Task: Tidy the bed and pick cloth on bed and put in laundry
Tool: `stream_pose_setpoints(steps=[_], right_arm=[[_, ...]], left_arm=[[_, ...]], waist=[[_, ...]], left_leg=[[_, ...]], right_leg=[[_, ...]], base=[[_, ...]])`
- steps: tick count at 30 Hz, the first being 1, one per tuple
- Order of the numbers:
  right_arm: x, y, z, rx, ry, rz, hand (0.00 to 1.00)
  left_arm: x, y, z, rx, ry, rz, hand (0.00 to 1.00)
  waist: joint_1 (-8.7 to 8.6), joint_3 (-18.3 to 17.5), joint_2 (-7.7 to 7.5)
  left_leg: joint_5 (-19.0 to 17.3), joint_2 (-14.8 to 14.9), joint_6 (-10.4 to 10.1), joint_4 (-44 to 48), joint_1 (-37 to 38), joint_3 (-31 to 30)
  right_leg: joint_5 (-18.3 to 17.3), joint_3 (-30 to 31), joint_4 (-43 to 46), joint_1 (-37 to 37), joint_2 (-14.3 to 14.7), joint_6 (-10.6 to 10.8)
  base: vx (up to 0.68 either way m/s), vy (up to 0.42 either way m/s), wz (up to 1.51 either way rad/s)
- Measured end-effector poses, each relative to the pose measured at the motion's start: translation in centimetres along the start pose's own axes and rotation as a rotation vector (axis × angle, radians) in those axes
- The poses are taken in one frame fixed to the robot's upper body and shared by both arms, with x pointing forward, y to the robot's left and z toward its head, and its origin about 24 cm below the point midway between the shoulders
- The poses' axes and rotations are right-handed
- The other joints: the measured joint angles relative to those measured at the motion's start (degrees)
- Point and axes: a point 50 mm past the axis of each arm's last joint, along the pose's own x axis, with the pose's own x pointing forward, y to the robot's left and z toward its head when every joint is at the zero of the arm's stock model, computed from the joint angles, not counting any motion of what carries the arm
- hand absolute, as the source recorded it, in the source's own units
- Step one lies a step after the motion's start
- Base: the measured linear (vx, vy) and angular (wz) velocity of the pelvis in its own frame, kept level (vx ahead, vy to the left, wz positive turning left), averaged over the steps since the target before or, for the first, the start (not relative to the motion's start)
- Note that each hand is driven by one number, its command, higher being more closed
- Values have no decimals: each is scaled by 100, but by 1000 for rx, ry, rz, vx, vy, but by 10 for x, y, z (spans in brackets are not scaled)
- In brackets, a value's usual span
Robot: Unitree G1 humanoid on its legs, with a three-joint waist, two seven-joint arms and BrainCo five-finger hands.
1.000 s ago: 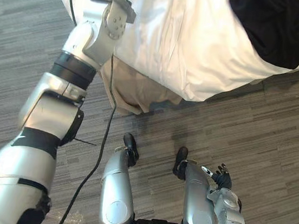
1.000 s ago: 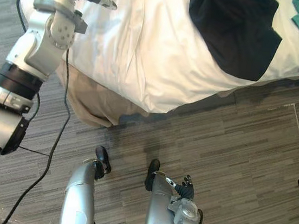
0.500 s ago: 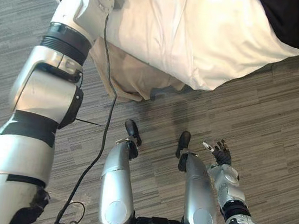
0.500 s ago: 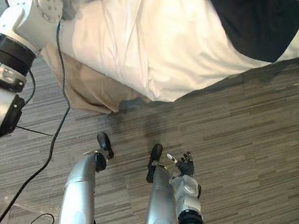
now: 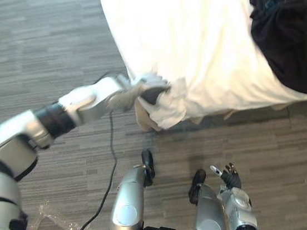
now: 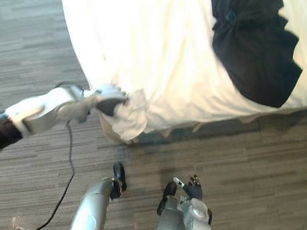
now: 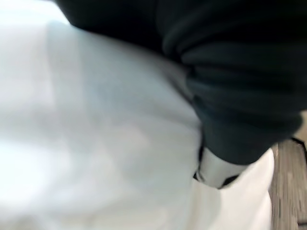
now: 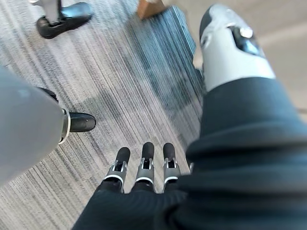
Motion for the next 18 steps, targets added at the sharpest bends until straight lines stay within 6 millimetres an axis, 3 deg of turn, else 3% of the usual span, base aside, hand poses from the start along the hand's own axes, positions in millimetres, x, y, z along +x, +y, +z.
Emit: stream_pose_setpoints(steps=[3,9,16,18], right_arm=[[-8,-7,-24,-28,75,4,0],[-19,-16,-54,-71,179,16,0],[-30,-35,-77,-114,272,4,0],[-35,-41,-85,-91,306,-15,0]], left_arm=[[-25,-34,-10,-126,58,-46,0],[-60,-81,-11,-301,133,-81,0],[-105,-116,-22,-460,274,-131,0],[-122,-129,-24,-546,340,-125,0]], waist=[[7,-464,-119],[51,-1068,-311],[172,-1420,-341],[287,-1557,-348]], left_leg=[[183,-173,-49,-480,337,-104],[566,-355,-179,-1341,861,-319],[801,-491,-223,-1855,1180,-630],[836,-532,-220,-1987,1303,-748]], right_leg=[[5,-167,-330,383,-18,3],[10,-465,-772,909,20,-3],[13,-741,-964,1302,103,-8],[13,-839,-989,1442,97,-8]], base=[[111,-46,33],[82,-56,25],[64,-6,26],[43,15,27]])
